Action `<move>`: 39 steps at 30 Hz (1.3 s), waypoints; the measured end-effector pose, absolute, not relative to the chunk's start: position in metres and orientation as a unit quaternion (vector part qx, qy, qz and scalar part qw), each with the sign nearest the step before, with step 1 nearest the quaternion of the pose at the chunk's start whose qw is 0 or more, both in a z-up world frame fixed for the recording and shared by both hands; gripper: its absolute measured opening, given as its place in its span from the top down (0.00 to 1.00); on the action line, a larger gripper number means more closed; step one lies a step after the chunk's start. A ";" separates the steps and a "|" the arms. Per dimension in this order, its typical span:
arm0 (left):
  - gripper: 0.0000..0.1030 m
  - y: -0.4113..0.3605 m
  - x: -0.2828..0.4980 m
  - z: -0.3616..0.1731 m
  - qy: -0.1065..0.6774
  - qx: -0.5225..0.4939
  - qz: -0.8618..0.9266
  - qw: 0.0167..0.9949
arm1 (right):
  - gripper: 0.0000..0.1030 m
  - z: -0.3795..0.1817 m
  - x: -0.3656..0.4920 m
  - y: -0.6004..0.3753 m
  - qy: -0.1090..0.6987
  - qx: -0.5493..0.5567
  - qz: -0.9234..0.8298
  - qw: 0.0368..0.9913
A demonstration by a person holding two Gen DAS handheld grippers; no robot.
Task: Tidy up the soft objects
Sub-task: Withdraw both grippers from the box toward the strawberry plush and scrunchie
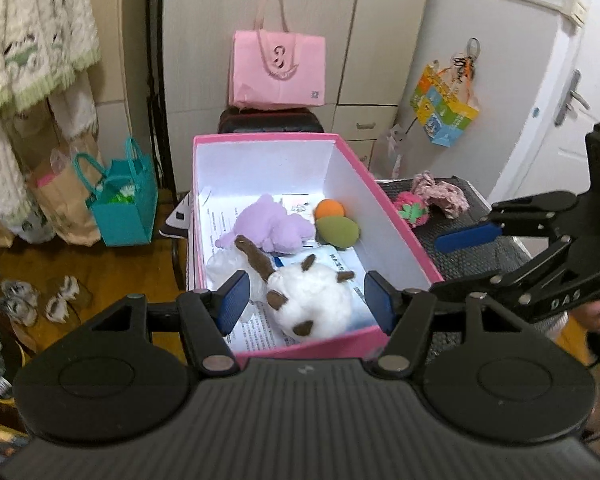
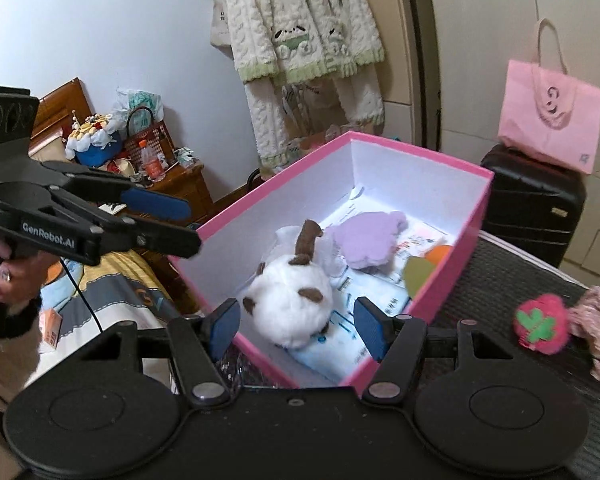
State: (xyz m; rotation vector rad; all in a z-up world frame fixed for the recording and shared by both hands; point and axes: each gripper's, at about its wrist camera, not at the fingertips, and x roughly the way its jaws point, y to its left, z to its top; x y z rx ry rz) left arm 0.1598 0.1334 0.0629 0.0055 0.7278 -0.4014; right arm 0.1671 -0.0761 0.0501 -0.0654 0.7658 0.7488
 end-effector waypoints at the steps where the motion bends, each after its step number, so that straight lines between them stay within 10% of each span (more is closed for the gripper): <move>1: 0.39 0.131 0.154 0.067 0.351 0.010 -0.198 0.915 | 0.34 0.053 0.160 -0.081 0.362 -0.034 0.356 0.861; 39: 0.38 -0.036 0.117 0.066 0.296 0.111 -0.304 0.899 | 0.30 0.055 0.075 -0.258 0.294 -0.027 0.198 0.935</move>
